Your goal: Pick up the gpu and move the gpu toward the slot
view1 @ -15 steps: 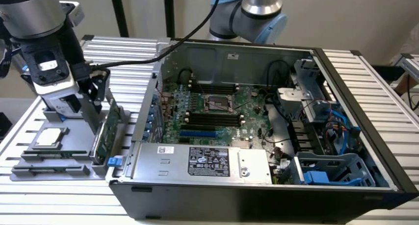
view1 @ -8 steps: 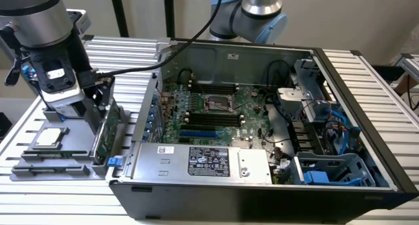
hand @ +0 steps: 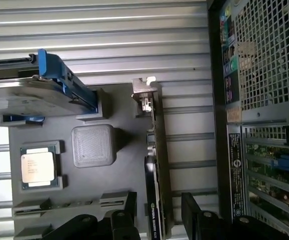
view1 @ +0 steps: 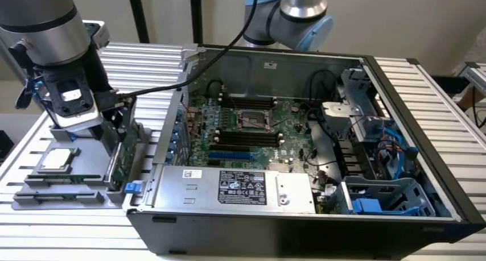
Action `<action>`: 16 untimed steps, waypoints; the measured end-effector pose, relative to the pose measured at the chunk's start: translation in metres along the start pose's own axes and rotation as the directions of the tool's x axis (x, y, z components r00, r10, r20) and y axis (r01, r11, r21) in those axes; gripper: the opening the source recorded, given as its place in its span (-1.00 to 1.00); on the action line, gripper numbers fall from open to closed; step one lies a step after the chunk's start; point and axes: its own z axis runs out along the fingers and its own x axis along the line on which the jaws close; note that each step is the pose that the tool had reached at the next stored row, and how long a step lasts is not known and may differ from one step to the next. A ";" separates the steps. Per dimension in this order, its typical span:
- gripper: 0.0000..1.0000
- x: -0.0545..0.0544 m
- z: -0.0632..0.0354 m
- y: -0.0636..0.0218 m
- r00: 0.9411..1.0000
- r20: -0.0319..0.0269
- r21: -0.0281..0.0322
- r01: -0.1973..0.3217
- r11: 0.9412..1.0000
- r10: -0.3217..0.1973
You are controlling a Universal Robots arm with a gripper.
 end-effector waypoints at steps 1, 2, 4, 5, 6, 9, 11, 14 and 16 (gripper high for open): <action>-0.04 0.000 0.0018 0.0000 1.000 0.000 0.000 -0.001 1.000 0.001; -0.04 0.000 0.0037 0.0001 1.000 0.000 0.000 -0.001 1.000 0.001; -0.04 0.000 0.0073 0.0000 1.000 0.000 0.000 -0.002 1.000 0.002; -0.04 0.000 0.0090 0.0000 1.000 0.000 0.000 -0.003 1.000 0.003; -0.04 0.000 0.0108 -0.0001 1.000 0.000 0.000 -0.004 1.000 0.004; -0.04 0.001 0.0163 -0.0003 1.000 0.000 0.000 -0.007 1.000 0.007; -0.04 0.001 0.0199 -0.0003 1.000 0.000 0.000 -0.008 1.000 0.008; -0.04 0.003 0.0247 -0.0004 1.000 0.005 0.000 -0.008 1.000 0.008; -0.04 0.005 0.0258 -0.0005 1.000 0.009 0.000 -0.008 1.000 0.008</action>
